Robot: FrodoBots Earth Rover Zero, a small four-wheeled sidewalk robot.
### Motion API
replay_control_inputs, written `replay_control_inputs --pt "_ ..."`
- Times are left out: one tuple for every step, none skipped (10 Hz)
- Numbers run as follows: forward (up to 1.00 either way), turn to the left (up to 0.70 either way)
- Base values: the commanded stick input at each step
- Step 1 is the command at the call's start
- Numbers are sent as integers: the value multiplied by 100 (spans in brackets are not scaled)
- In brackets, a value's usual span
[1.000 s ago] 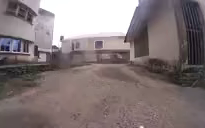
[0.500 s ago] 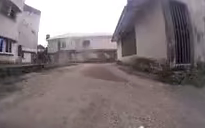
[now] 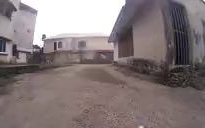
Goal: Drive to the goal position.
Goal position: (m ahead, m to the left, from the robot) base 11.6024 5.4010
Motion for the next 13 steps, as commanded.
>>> replay_control_inputs --pt "30 40" --pt "30 51" --pt "30 16" --pt "30 0" --pt "30 0" --pt "30 0" --pt "30 0" --pt "30 0" --pt "30 0" --pt "30 0" --pt "30 0" --pt "30 0" --pt "30 0"
